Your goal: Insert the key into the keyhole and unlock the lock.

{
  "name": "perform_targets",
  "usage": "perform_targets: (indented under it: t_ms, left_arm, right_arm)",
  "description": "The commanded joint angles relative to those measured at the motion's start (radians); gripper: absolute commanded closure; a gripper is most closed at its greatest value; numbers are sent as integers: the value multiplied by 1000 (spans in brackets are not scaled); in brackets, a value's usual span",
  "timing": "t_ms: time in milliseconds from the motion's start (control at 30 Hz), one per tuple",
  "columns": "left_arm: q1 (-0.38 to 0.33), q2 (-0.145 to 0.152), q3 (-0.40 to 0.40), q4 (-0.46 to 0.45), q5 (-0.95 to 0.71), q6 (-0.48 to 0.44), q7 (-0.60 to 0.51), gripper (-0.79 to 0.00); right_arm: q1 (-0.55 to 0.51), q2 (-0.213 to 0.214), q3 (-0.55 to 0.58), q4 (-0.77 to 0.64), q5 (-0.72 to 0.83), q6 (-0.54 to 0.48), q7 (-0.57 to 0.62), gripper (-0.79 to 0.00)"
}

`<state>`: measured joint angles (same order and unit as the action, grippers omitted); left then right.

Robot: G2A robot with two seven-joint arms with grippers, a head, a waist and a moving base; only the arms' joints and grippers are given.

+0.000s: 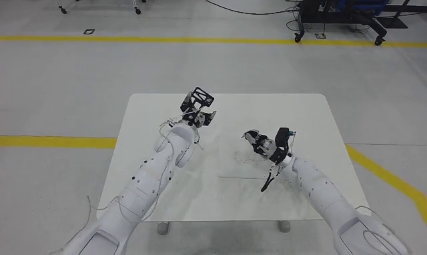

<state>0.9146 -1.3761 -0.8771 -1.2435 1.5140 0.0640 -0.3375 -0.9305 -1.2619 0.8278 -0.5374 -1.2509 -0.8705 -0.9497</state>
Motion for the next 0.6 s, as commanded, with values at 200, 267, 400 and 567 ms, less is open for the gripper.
perform_targets:
  t_ms: [200, 267, 400, 567]
  left_arm:
    - [58, 9, -149, 91, -317, -132, 191, -785]
    - [55, 15, -197, 98, -437, -263, 205, -785]
    - [60, 16, -251, 131, -714, -495, 149, -785]
    - [60, 16, -251, 131, -714, -495, 149, -785]
  right_arm:
    - [-48, -35, 46, -77, 317, -63, 81, 0]
    - [-56, -48, 51, -86, 420, -102, 128, 0]
    - [-55, -62, 60, -94, 535, -120, 205, 0]
    - [-55, -62, 60, -94, 535, -120, 205, 0]
